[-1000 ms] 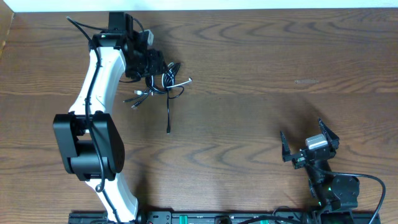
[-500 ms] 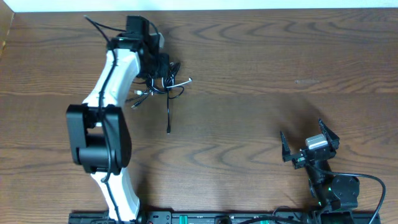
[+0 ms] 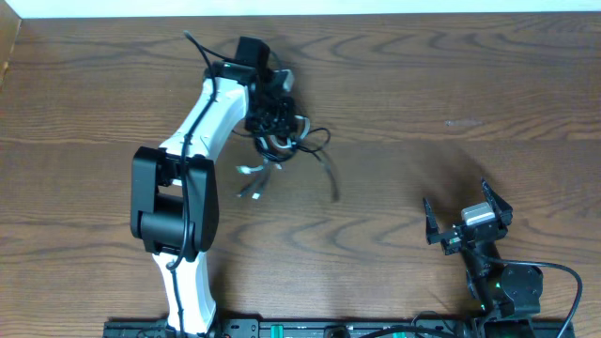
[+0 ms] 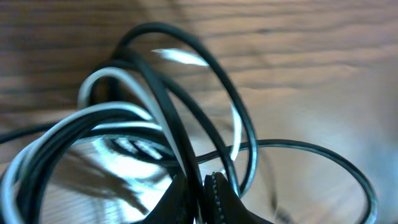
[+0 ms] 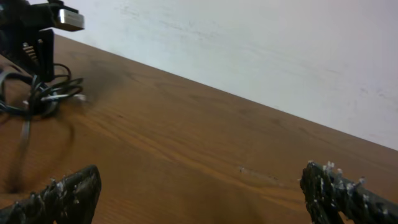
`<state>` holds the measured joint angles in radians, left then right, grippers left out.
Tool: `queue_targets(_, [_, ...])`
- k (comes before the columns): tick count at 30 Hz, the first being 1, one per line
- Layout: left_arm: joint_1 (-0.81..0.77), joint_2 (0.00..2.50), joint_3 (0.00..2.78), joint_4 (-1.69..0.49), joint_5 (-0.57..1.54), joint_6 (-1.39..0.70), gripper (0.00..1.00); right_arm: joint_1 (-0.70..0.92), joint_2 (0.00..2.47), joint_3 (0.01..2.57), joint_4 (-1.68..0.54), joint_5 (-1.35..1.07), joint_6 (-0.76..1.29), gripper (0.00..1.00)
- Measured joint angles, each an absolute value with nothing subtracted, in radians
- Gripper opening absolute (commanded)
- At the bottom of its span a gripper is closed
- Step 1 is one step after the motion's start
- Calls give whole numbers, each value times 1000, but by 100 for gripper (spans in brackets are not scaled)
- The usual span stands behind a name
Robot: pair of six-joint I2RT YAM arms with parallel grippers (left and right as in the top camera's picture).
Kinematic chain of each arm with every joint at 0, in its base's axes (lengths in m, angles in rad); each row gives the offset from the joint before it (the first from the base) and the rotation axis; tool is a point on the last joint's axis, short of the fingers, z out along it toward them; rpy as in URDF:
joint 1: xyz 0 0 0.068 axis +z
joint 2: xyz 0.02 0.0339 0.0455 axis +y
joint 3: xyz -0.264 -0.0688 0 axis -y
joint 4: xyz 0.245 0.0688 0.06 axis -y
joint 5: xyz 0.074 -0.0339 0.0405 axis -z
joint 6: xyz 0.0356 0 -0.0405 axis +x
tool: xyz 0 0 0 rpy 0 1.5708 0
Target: Untangle cables
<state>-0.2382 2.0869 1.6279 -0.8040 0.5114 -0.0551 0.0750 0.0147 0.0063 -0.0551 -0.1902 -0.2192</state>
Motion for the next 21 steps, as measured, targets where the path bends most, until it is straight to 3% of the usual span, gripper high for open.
queue_targets(8, [-278, 2004, 1625, -822, 589, -55, 12, 75, 15, 6, -55, -190, -219, 99])
queue_targets(10, [-283, 1953, 1625, -832, 594, -54, 17, 75, 15, 6, -55, -190, -219, 99])
queue_targets(12, [-284, 1906, 1625, -841, 597, -56, 31, 75, 15, 6, -55, -190, -219, 99])
queue_targets(15, [-285, 1865, 1626, -875, 596, -81, 67, 75, 15, 6, -55, -190, -219, 99])
queue_targets(17, [-286, 1863, 1625, -909, 586, -93, 73, 75, 15, 6, -55, -190, -219, 99])
queue_targets(21, [-285, 1868, 1625, -961, 523, -113, 73, 75, 15, 6, -56, -190, -219, 99])
